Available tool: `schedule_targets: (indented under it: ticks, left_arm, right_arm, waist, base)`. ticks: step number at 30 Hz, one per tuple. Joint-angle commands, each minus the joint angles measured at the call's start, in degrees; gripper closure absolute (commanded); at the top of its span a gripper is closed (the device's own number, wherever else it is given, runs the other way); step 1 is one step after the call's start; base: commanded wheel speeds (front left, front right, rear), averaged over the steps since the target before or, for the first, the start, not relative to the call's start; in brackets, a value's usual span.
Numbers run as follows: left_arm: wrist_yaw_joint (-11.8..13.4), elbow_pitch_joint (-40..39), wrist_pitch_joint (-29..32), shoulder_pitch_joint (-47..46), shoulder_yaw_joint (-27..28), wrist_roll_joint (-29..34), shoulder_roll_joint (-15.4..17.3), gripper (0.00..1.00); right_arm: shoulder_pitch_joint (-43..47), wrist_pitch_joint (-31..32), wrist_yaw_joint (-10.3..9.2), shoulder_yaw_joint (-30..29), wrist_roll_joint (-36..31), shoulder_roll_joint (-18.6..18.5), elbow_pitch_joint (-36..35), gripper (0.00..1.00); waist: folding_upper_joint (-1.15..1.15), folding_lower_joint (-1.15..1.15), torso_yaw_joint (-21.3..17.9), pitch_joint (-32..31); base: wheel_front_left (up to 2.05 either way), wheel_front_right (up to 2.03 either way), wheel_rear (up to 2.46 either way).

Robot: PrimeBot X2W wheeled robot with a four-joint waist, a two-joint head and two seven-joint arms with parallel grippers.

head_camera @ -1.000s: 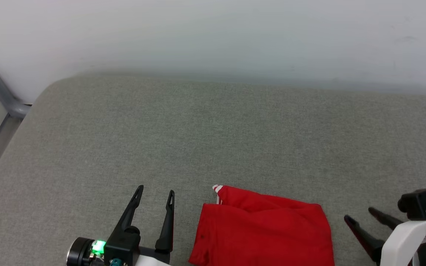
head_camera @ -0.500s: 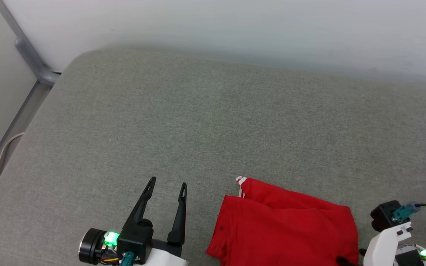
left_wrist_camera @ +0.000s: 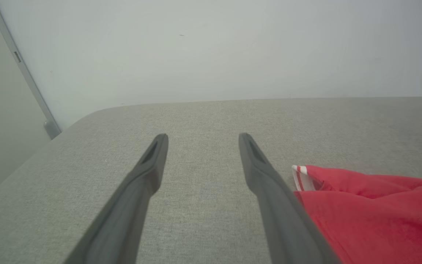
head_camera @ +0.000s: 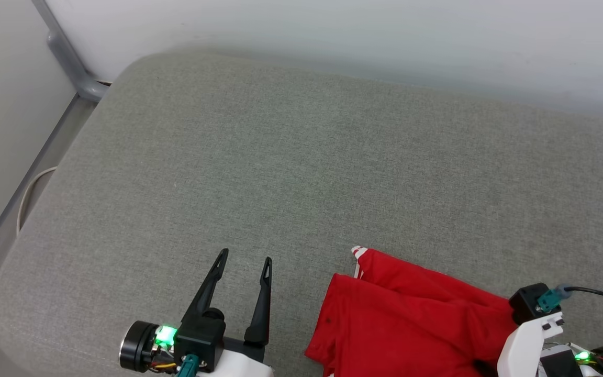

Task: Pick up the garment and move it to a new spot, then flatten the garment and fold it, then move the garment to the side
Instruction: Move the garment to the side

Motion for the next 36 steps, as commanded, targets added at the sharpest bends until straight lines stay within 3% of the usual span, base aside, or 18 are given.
schedule_targets:
  ticks: [1, 6, 12, 20, 26, 31, 36]
  left_arm:
    - [0.0, 0.1, -0.1, -0.6, 0.1, 0.1, 0.0, 0.00]
    - [-0.4, 0.2, -0.1, -0.1, 0.6, 0.3, 0.2, 0.00]
    - [-0.6, -0.2, -0.1, 0.3, 1.5, 0.1, 0.4, 0.00]
    - [-1.5, 0.4, -0.1, -1.7, 0.8, 0.6, -0.2, 0.00]
    - [-1.9, 1.1, -0.1, -5.3, -1.7, 2.0, -1.2, 0.00]
    - [-2.1, 1.9, -0.1, -9.7, -4.6, 3.6, -1.6, 0.00]
    - [-2.2, 2.3, -0.1, -15.3, -8.1, 5.3, -2.1, 0.00]
  right_arm:
    - [0.4, 0.0, -0.02, 1.3, -0.2, 0.5, 1.9, 1.00]
    - [-1.4, -4.1, -0.07, 1.4, -0.2, -0.2, 2.5, 1.00]
    - [-5.0, -9.5, -0.07, 4.5, -2.2, -6.8, -1.8, 1.00]
    - [-9.5, -13.6, -0.08, 10.7, -3.6, -23.4, -4.2, 1.00]
    - [-14.4, -18.3, -0.07, 15.2, -3.8, -36.1, -0.9, 1.00]
    - [-18.6, -23.9, -0.07, 17.1, -2.5, -43.6, 5.4, 1.00]
    - [-23.3, -31.5, -0.07, 17.8, -3.1, -48.3, 15.4, 1.00]
  waist:
    - [0.00, 0.00, -0.1, -0.1]
    - [0.00, 0.00, -1.1, -1.0]
    - [0.00, 0.00, -4.2, -1.9]
    - [0.00, 0.00, -10.7, -0.5]
    - [0.00, 0.00, -15.8, 3.4]
    - [0.00, 0.00, -19.2, 8.1]
    - [0.00, 0.00, -21.4, 14.2]
  base:
    - [0.00, 0.00, 0.00]
    - [0.00, 0.00, 0.00]
    - [0.00, 0.00, 0.00]
    - [0.00, 0.00, 0.00]
    - [0.00, 0.00, 0.00]
    - [0.00, 0.00, 0.00]
    - [0.00, 0.00, 0.00]
